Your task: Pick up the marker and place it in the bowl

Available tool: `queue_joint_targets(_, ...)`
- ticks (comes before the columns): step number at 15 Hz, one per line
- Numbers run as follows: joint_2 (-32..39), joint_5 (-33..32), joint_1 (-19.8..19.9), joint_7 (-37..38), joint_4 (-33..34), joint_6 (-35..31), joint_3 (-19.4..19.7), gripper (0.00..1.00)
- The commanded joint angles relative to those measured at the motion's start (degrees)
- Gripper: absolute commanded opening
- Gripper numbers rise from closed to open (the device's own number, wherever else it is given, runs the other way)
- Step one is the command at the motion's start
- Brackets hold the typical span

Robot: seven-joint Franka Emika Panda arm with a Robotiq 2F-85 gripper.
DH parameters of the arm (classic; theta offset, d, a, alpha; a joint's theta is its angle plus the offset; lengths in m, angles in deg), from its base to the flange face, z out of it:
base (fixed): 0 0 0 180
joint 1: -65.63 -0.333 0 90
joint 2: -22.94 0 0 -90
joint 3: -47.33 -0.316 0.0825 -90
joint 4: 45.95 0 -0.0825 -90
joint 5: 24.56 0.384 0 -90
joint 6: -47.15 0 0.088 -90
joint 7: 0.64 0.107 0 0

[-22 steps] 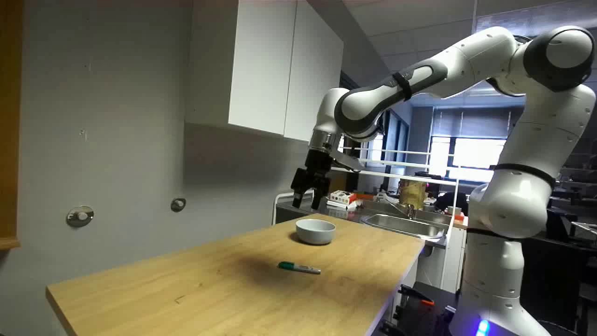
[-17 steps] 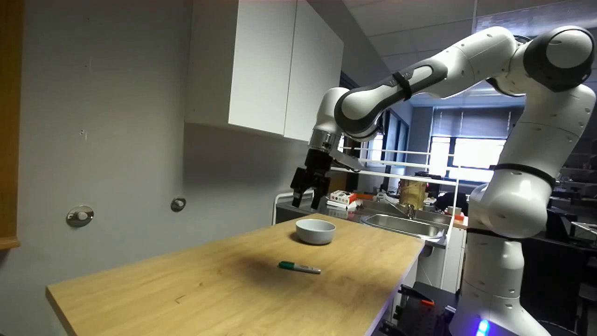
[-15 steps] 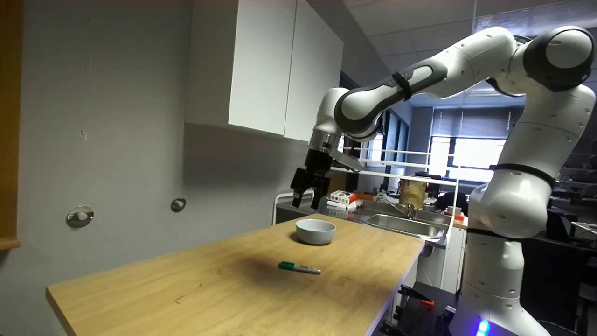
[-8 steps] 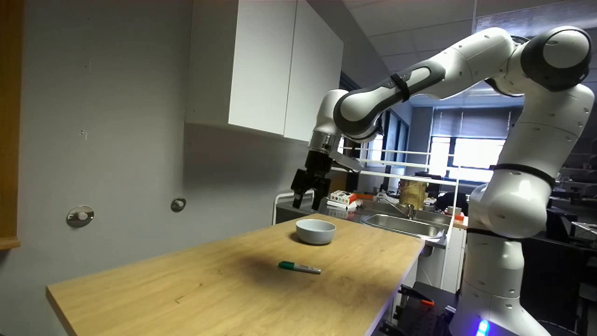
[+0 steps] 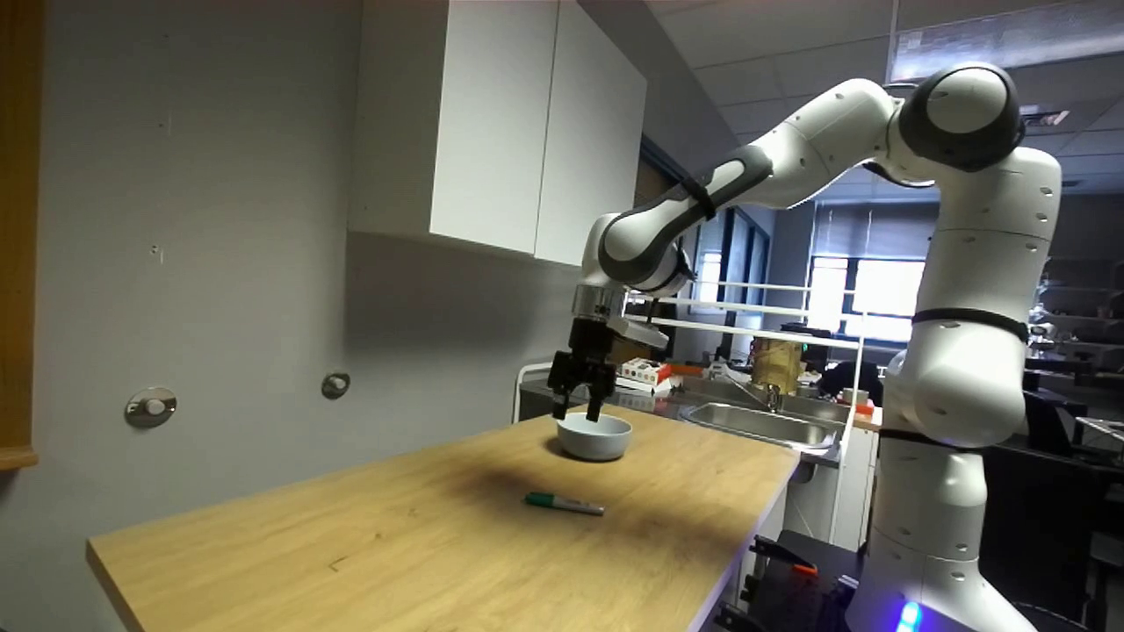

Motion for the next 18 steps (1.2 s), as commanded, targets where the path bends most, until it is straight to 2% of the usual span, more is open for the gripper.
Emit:
queue_joint_targets(1, 7.6, 2.0, 0.7, -7.5, 5.3, 4.4, 1.0, 1.00)
queue_joint_targets(6, 16.1, -2.8, 2.2, -10.5, 6.7, 7.9, 0.9, 1.00)
queue_joint_targets(10, 22.2, -6.3, 2.6, -9.7, 9.0, 9.1, 0.8, 1.00)
queue_joint_targets(11, 23.6, -7.4, 2.4, -9.2, 9.9, 9.1, 0.8, 0.91)
queue_joint_targets(12, 24.7, -8.3, 2.3, -8.7, 10.7, 9.4, 0.8, 0.75)
queue_joint_targets(18, 27.4, -10.2, 2.4, -7.9, 15.7, 13.6, 0.8, 0.30)
